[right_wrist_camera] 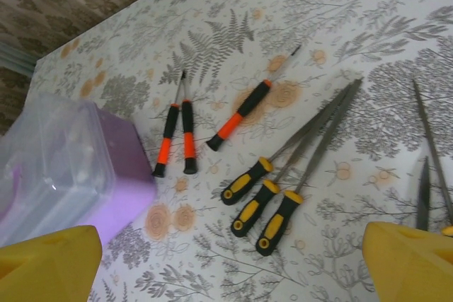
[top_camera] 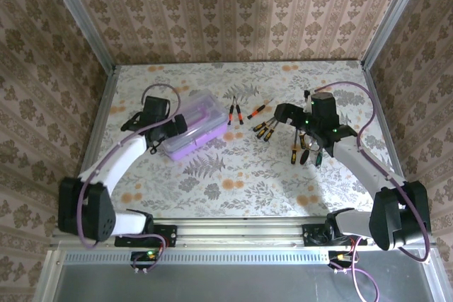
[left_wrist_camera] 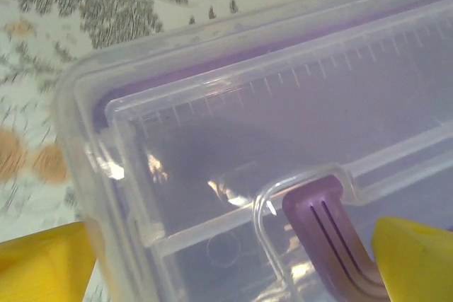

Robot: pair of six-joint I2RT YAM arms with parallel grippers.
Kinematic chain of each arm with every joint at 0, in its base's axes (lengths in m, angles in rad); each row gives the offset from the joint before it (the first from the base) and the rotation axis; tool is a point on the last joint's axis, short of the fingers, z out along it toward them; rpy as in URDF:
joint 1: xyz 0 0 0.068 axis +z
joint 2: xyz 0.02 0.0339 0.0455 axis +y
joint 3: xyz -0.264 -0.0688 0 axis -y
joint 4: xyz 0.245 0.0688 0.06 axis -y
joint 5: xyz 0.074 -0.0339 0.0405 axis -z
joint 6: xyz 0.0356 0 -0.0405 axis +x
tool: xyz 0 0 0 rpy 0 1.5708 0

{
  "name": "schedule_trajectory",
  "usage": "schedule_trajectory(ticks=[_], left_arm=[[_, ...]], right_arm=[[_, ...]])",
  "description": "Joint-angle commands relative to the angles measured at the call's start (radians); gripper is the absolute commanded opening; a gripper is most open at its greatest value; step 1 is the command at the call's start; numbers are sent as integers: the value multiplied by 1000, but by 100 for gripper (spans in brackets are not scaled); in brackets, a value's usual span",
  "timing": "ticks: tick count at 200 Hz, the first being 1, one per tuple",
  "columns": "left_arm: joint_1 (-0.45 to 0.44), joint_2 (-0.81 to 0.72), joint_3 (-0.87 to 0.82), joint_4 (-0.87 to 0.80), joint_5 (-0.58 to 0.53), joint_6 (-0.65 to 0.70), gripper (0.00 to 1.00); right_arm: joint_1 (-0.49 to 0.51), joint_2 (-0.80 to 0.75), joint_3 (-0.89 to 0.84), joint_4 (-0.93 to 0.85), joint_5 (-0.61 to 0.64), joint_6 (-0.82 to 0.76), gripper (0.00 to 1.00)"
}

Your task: Pack the tool kit

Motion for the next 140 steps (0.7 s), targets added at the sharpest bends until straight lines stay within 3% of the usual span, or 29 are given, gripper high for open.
schedule_trajectory(ticks=[1,31,75,91,110,117,140], left_arm=[[-12,-118,41,-180,-38,-14,100],[-9,-95,159,-245,-98,121,100],[27,173,414,-317,-95,269,100],[73,211,429,-275,-13,269,100],[131,237,421,-211,84,247,100],[147,247,416,-190,121,238,100],[174,277,369,-118,241,195,100]], right_arm=[[35,-8,51,-25,1,-9,96],[86,11,73,-39,8,-10,95],[193,78,100,-24,-10,41,86],[267,121,133,-29,-12,48,76],[342,219,173,-24,22,60,56],[368,269,197,-17,23,73,42],[418,402,279,-19,27,97,14]])
